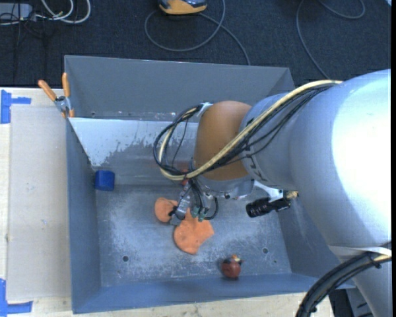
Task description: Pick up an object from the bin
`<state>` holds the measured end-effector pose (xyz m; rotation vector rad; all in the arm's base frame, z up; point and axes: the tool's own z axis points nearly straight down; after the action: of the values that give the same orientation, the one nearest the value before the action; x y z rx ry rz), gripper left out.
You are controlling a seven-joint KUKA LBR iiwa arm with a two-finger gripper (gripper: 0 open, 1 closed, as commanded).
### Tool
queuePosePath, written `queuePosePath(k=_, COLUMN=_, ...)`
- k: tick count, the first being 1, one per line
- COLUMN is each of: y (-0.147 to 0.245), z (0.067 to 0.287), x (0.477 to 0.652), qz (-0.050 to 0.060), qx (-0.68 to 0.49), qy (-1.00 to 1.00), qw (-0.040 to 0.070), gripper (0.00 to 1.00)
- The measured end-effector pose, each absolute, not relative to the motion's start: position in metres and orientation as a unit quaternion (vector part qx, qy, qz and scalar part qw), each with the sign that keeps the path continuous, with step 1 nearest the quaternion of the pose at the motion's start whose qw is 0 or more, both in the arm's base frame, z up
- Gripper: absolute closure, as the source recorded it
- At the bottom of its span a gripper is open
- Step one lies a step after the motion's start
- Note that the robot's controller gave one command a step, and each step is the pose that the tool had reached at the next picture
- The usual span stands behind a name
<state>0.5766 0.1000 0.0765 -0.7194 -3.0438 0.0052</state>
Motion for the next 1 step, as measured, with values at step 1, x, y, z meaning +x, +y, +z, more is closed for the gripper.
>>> queuePosePath(k=1, y=0.0997, z=0.0976, x=0.5764, qz=0.002, qx=-0.23, qy=-0.973, qw=0.007, gripper=1.0)
